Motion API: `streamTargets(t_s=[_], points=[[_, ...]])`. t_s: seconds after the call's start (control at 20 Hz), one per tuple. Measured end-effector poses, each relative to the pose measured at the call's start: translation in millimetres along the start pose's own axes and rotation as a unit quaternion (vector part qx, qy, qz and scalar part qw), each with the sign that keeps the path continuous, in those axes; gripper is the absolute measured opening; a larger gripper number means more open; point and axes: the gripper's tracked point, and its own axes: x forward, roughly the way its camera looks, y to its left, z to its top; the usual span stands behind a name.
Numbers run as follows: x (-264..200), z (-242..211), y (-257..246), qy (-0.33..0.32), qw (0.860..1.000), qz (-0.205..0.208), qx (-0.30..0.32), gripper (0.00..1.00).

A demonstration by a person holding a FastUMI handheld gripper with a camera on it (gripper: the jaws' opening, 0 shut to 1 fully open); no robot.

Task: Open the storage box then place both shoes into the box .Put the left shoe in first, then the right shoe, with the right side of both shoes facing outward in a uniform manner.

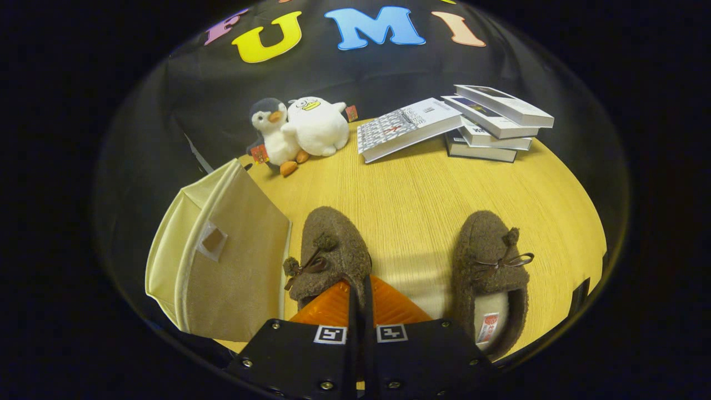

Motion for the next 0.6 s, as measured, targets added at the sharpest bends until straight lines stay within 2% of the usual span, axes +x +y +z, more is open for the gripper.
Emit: streamTargets(t_s=[0.6], points=[[-55.3, 69.7, 74.9, -0.053, 0.995, 0.061, 0.059, 0.05]])
